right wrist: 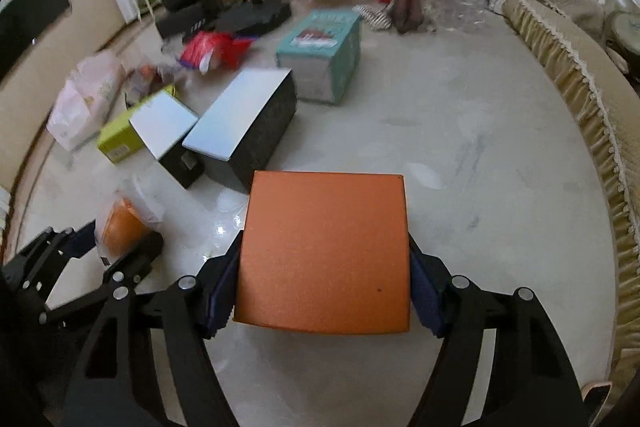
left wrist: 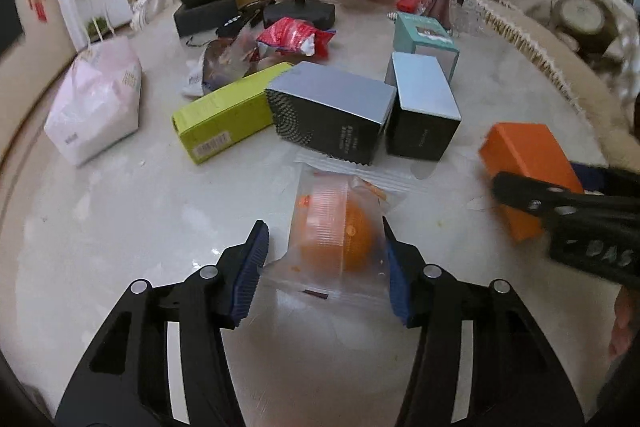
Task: Collect trash
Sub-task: 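Grasp the orange-filled plastic bag with the left tool while the right tool grasps the orange box, then lower both items over the wastebasket and open both tools to drop them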
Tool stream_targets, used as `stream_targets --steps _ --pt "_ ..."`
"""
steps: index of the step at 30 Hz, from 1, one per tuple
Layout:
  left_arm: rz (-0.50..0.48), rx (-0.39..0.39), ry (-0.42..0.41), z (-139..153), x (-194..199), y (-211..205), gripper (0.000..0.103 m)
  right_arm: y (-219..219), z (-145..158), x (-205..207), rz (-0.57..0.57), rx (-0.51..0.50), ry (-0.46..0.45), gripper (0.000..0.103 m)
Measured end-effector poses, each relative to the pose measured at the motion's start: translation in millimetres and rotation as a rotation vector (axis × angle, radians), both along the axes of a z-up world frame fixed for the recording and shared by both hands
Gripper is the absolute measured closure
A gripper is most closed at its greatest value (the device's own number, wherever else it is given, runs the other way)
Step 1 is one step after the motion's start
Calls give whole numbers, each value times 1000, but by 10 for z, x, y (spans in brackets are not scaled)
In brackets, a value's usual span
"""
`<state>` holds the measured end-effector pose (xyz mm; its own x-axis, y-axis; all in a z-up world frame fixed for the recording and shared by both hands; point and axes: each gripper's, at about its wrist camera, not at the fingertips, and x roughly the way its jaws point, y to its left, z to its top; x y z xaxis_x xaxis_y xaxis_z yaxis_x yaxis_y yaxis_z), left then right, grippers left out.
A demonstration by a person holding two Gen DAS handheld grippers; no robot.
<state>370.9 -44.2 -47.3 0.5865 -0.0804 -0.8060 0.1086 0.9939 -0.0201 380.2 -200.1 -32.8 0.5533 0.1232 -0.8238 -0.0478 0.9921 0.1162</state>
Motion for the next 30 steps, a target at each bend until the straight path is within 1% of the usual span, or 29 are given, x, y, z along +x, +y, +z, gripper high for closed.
stream_targets --steps 2,4,8,9,11,12,14,15,16,17,20,22,23,25,26,27,29,30 --pt "-7 -15 -16 55 -78 34 50 -125 57 -89 -10 56 -19 35" --pt "-26 -34 -54 150 -212 80 50 -218 130 -241 -3 96 -51 34" --pt "-69 -88 -150 406 -736 254 50 -307 247 -709 45 143 -133 34" --pt "-85 -116 -177 474 -968 316 50 -308 261 -854 62 148 -153 34" --pt "-104 -146 -210 554 -1341 388 50 -282 261 -1237 102 163 -193 34" --pt "-120 -156 -236 596 -1612 419 50 -260 243 -1416 123 173 -203 34" --pt "-151 -163 -258 633 -2064 447 50 -212 199 -1735 165 193 -204 34" --pt "-171 -172 -252 619 -2374 446 50 -159 162 -1959 192 206 -195 34" --pt "-182 -179 -238 594 -2537 431 50 -128 149 -2105 209 216 -188 34" --pt "-198 -187 -206 530 -2785 410 50 -93 128 -2278 227 234 -177 34" --pt "-219 -198 -125 337 -3242 370 50 24 41 -2796 271 269 -133 34" --pt "-202 -187 -61 164 -3512 375 50 88 -42 -3098 286 272 -83 34" --pt "-195 -205 -7 47 -3624 383 50 116 -89 -3212 290 277 -54 34" --pt "-192 -224 68 -170 -3725 388 50 178 -221 -3413 314 283 19 34" --pt "-193 -210 95 -273 -3745 372 50 208 -284 -3469 323 276 41 34" --pt "-192 -177 131 -444 -3764 340 50 245 -405 -3507 326 262 71 34" --pt "-184 -140 185 -712 -3751 302 50 284 -668 -3450 318 238 136 34" --pt "-184 -127 224 -925 -3706 271 50 294 -824 -3403 302 226 169 34"
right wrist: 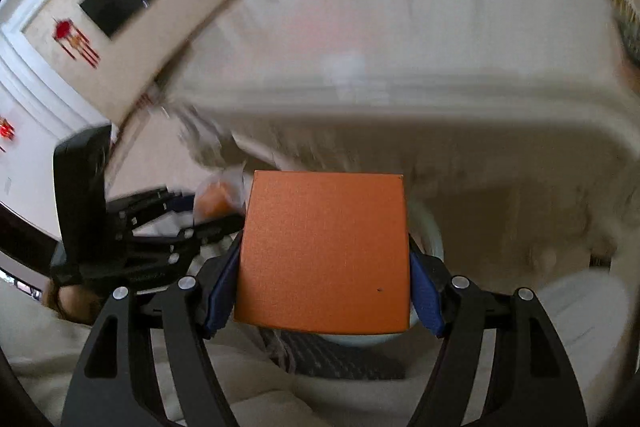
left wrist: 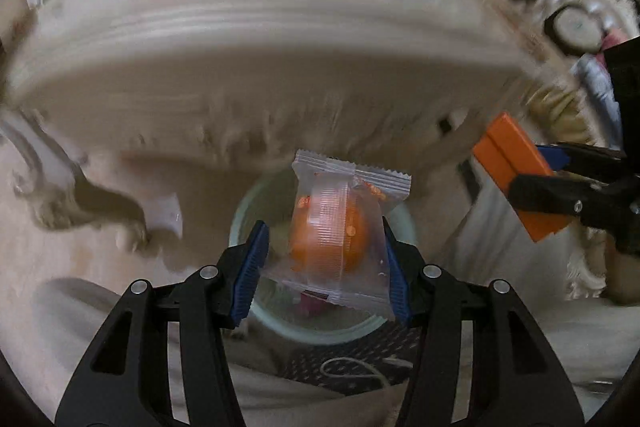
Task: Collect trash
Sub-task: 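Lower both items over the wastebasket and open both tools to drop them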
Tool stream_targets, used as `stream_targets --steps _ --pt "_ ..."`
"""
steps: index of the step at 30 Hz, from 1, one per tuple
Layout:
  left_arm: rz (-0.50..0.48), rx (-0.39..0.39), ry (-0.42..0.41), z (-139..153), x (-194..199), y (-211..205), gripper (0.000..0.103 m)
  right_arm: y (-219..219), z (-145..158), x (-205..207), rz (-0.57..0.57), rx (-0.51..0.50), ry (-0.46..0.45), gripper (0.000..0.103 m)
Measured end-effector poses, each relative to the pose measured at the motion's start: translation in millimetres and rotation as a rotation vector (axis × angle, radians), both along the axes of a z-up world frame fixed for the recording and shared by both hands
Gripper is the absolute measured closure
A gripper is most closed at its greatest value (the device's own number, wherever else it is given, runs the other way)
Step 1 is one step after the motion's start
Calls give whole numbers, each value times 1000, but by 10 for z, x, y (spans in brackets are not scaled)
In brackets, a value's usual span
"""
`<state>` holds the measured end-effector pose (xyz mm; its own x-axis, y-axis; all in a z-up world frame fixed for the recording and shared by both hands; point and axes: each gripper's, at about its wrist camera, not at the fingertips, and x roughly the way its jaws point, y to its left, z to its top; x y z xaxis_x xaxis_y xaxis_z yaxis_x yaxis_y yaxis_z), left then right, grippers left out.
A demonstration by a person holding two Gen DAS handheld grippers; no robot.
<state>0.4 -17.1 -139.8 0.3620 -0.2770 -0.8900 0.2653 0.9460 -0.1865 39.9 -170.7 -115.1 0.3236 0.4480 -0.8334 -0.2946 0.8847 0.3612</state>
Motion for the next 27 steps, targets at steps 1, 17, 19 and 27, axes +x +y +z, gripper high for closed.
stream_targets --steps 1,17,19,27 --pt "-3 19 24 -149 30 -25 50 20 -217 76 -6 -24 47 34" --pt "-20 153 181 -932 197 -202 19 287 -1235 351 13 -157 168 24" --pt "-16 154 170 -908 214 -200 19 295 -1193 332 21 -182 139 24" --pt "-71 85 99 -383 124 -134 16 146 -547 109 134 -47 96 24"
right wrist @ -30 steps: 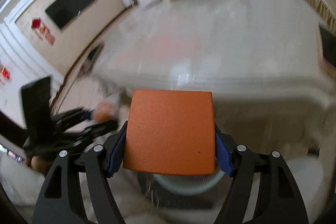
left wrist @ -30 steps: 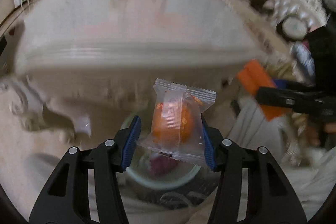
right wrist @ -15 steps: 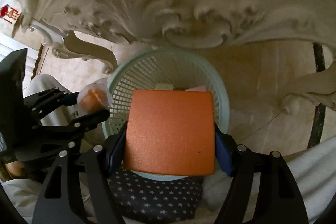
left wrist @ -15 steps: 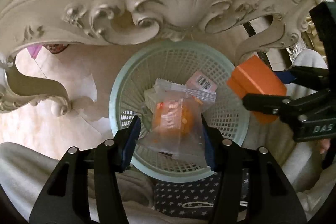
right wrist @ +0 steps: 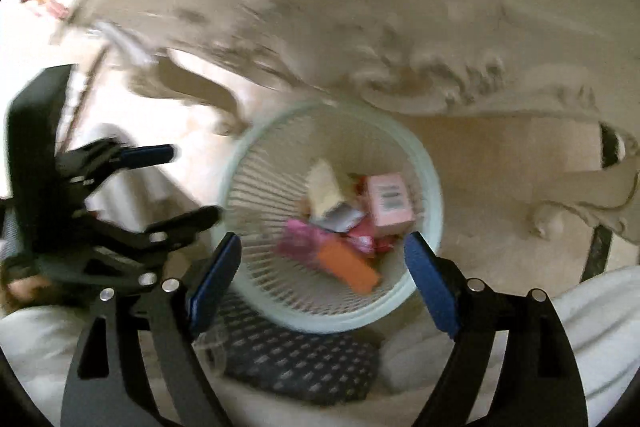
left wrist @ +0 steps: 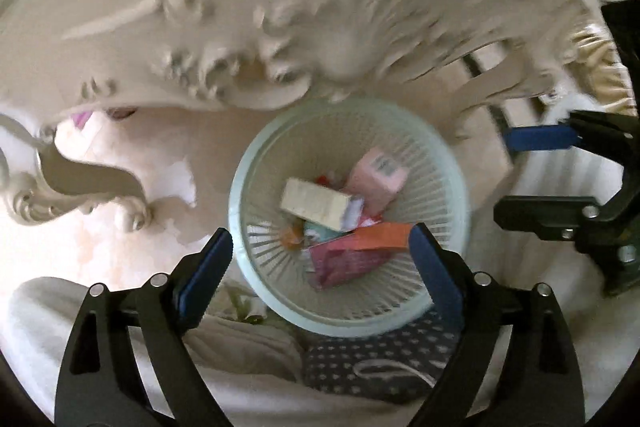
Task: Collect trash
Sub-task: 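Lower both items over the wastebasket and open both tools to drop them, then grasp the yellow-green box with the left tool while the right tool grasps the white-and-black box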
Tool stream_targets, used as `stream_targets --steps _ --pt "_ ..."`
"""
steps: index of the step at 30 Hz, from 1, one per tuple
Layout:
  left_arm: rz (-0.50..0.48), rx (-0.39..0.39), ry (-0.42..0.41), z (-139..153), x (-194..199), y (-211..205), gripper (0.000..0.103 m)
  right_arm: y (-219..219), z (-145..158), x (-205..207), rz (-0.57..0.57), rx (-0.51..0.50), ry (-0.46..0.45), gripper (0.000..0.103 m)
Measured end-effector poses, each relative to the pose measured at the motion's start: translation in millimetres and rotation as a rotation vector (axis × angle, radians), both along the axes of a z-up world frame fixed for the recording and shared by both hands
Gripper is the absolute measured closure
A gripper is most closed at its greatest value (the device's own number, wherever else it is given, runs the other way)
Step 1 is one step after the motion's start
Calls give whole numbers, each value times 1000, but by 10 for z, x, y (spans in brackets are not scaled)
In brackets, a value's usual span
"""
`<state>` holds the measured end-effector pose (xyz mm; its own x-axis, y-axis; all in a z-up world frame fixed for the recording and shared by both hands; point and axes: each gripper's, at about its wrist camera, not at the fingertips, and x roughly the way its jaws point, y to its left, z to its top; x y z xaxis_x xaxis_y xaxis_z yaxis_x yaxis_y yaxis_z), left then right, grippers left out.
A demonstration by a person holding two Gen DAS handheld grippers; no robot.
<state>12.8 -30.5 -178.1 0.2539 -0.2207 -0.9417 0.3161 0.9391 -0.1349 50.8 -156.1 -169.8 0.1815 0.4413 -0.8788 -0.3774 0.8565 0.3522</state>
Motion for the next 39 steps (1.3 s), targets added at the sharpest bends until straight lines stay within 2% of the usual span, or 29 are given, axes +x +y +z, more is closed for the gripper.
stream_targets --steps 2,4,5,6,8,10,12,15,17,20,24,26,30,33,36,38,39 --pt "-25 -51 -25 233 -11 49 16 -88 396 -18 28 92 -62 24" --pt "-51 -136 -90 643 47 113 16 -240 827 41 1 161 -178 23" --pt "-51 -161 -123 788 86 147 16 -312 981 98 -27 169 -234 24" --pt "-39 -184 -195 1036 189 226 16 -378 1120 177 -61 162 -292 23" --pt "-14 -172 -285 1299 377 330 16 -503 1380 474 -164 95 -432 23" --pt "53 -94 -392 1570 751 468 16 -552 1539 821 -258 60 -504 23" --pt "107 -28 -468 1764 1148 567 16 -547 1649 1180 -330 69 -540 23" --pt "151 -13 -537 1954 1859 690 16 -416 1786 1842 -390 39 -586 23" --pt "182 26 -537 1970 2416 742 16 -320 1833 2341 -436 14 -575 23" --pt "175 40 -513 1864 3021 800 16 -195 1796 3014 -479 -16 -502 23" --pt "166 96 -476 1676 3652 844 16 -95 1682 3540 -508 2 -375 24" --pt "129 115 -462 1604 3828 802 16 -79 1656 3646 -518 3 -341 23" --pt "21 96 -456 1543 4056 700 16 13 1578 3958 -526 -41 -270 23" --pt "-11 84 -428 1502 4190 646 16 49 1443 4079 -532 -68 -220 23" --pt "-36 101 -379 1418 4324 595 16 57 1357 4183 -546 -116 -223 23" --pt "-43 57 -321 1360 4419 594 16 0 1309 4211 -542 -134 -223 23" --pt "-45 44 -316 1346 4444 590 16 -65 1299 4213 -539 -108 -217 23"
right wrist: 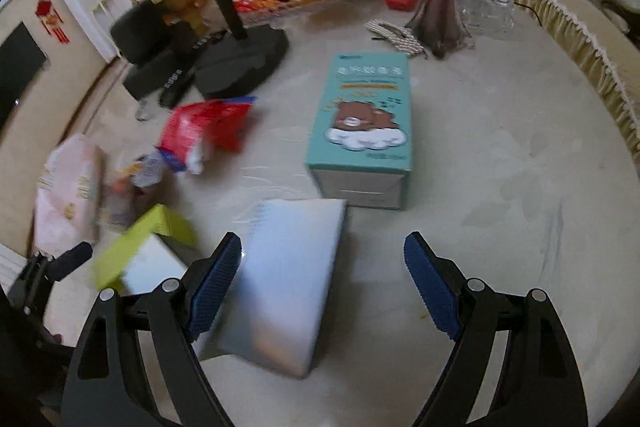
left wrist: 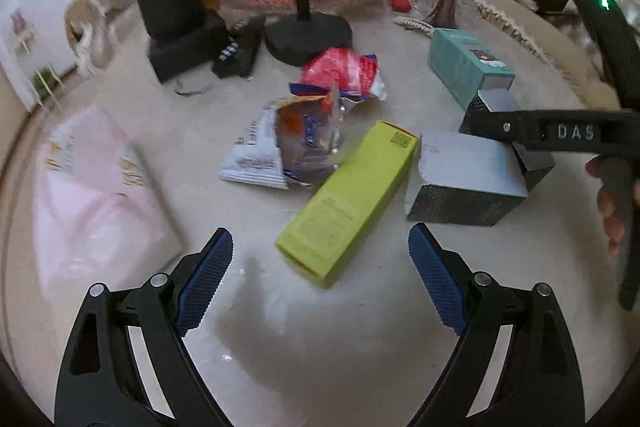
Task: Collect trash
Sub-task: 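Grasp the yellow-green box with the left tool while the right tool grasps the white-and-black box, then lower both boxes over the wastebasket and open both tools to drop them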
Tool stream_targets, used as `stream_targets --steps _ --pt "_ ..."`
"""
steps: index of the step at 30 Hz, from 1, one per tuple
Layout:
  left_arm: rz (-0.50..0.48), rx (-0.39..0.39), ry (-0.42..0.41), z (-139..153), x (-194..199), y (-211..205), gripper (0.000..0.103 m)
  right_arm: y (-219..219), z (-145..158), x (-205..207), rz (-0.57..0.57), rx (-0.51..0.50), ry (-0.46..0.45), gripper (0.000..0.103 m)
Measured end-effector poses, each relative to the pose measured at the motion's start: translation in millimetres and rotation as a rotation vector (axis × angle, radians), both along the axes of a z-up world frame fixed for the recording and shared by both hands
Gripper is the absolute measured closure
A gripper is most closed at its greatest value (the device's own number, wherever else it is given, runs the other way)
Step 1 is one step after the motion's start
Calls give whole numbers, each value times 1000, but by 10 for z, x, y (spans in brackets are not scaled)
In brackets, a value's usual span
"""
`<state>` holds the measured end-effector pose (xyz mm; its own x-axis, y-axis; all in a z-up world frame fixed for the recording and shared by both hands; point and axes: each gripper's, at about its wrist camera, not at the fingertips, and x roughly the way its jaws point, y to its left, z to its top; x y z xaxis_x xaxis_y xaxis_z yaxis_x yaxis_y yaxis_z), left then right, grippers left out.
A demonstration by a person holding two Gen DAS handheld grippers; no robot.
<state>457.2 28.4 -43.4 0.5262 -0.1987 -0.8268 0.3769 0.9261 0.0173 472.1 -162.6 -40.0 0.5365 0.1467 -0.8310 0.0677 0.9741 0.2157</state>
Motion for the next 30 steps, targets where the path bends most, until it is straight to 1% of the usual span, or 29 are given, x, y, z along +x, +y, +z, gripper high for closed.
stream_targets --steps 3,6,8,9,10,11,12,13,15,17,19,20,21,23,24,27,29,30 --pt "-3 2 16 -43 44 -39 16 -126 -7 14 -13 15 11 23" --pt "-23 9 32 -85 28 -95 16 -193 10 -21 22 -2 10 25" --pt "-35 27 34 -106 12 -142 17 -196 26 -49 47 -5 6 31" --pt "-35 55 31 -125 -12 -180 24 -197 35 -79 67 6 9 38" --pt "-36 45 28 -120 -10 -184 31 -189 42 -91 81 13 9 47" --pt "-30 36 32 -107 -21 -183 40 -175 52 -120 96 13 10 52" --pt "-16 38 27 -83 -39 -181 56 -158 59 -121 101 -1 8 54" --pt "-8 41 22 -64 -55 -178 64 -134 74 -159 115 -24 -3 59" --pt "5 45 34 -51 -81 -162 70 -106 80 -215 133 -40 -12 65" --pt "14 43 43 -42 -121 -148 70 -138 85 -297 135 -21 -33 65" --pt "31 31 33 -26 -216 -122 71 -194 104 -389 125 14 -52 65" --pt "46 10 20 -3 -266 -95 71 -224 121 -441 124 37 -62 65" --pt "62 -26 7 36 -331 -55 72 -259 150 -525 127 60 -78 65" --pt "76 -90 -9 103 -462 -1 73 -306 207 -666 127 79 -107 65" --pt "82 -115 -31 165 -580 18 73 -339 230 -745 127 91 -119 65" --pt "64 -173 -78 301 -912 9 74 -450 265 -1060 126 134 -162 65" --pt "53 -200 -105 364 -1127 -26 74 -522 254 -1331 134 185 -184 65" --pt "55 -228 -123 409 -1297 -36 74 -562 248 -1540 145 218 -201 65"
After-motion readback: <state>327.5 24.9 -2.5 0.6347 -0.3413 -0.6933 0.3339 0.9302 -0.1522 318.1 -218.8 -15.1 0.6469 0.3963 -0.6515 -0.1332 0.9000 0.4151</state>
